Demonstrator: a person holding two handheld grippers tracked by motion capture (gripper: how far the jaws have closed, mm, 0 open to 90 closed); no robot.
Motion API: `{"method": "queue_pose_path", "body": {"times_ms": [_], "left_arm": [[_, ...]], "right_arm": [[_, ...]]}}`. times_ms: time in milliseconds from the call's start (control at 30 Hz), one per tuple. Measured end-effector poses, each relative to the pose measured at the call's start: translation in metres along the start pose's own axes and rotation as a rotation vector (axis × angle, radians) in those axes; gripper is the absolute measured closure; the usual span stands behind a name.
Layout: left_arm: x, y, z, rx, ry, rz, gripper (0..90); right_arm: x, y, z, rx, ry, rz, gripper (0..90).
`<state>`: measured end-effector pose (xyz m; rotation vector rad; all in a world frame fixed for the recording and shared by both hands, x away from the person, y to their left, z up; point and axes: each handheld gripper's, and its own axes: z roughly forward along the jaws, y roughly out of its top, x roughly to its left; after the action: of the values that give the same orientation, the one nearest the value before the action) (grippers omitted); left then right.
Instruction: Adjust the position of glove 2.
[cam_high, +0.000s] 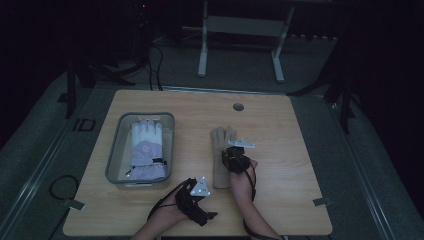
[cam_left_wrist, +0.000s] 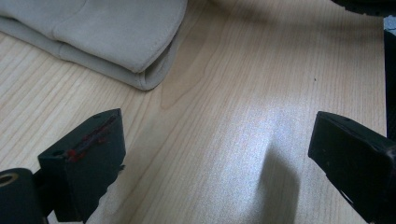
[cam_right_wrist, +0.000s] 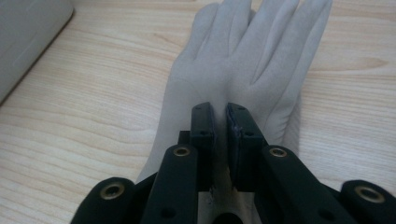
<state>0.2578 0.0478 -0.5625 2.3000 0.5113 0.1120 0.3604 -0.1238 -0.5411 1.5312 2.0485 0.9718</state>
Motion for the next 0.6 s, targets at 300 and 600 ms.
{"method": "queue_pose_path", "body": {"times_ms": [300,600], "left_arm": [[-0.001,0.001,0.004,0.039,-0.006,0.004,3.2],[0.000,0.004,-0.002,-0.009,-0.027,-0.024,4.2]], "right_arm": [[-0.010,0.001,0.001,0.021,0.070,0.021,61.3],[-0.030,0.008,-0.022,-0.029,0.199,-0.094,17.1]]}}
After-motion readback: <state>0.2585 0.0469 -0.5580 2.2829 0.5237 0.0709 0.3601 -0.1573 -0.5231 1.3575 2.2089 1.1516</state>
